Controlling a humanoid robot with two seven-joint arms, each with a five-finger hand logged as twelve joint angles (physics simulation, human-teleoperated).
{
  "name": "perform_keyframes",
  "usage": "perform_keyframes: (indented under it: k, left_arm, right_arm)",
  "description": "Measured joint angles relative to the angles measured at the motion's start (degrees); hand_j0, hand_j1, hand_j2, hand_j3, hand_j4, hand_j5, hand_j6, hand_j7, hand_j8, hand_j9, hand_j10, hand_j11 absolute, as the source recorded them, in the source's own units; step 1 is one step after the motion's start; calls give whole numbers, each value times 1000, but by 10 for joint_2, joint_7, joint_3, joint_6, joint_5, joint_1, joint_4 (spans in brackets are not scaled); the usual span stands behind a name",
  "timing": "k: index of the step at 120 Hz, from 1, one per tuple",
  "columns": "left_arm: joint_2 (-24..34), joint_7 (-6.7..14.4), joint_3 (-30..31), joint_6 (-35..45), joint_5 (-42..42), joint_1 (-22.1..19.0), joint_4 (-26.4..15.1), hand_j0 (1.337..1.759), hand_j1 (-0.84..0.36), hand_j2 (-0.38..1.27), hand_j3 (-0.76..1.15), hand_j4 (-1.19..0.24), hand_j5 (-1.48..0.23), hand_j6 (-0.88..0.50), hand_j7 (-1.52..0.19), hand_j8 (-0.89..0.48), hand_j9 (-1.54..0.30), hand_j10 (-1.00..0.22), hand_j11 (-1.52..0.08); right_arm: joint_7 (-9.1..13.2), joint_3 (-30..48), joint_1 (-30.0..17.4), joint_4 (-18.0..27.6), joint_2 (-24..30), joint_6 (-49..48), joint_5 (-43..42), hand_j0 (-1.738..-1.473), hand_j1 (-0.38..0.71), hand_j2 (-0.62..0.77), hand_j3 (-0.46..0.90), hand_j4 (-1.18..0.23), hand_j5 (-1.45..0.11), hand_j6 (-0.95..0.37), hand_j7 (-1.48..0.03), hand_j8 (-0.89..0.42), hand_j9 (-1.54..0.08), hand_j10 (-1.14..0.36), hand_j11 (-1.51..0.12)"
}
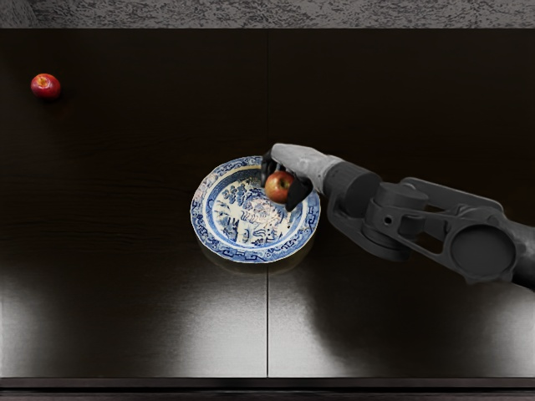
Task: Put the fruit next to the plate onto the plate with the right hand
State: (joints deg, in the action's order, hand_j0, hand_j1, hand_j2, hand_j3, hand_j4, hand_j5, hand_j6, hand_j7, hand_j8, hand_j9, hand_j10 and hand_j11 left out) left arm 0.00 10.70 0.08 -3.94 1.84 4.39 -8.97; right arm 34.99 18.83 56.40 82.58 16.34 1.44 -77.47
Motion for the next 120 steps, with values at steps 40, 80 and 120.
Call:
perform_keyframes:
  k: [40, 80, 120]
  left_arm:
    - [0, 0, 0, 0, 0, 0, 0, 1658, 339, 2, 0, -9, -11, -9, -11, -9, -11, -9, -11]
    - [0, 0, 0, 0, 0, 0, 0, 1658, 339, 2, 0, -9, -11, -9, -11, -9, -11, -9, -11]
    - [0, 0, 0, 0, 0, 0, 0, 1658, 339, 2, 0, -9, -11, -9, -11, -9, -11, -9, -11]
  right_arm:
    - [0, -8, -3, -46, -34, 2, -3, -1650, 248, 273, 0, -653, -1045, -418, -1010, -407, -1062, -751, -1054]
    - [0, -7, 2, -52, -43, 0, -1, -1655, -61, 111, 0, -309, -472, -214, -457, -208, -479, -349, -476]
    - [0, 10, 12, -44, -40, -4, 8, -1657, -293, 23, 0, -62, -93, -45, -90, -43, -94, -70, -93]
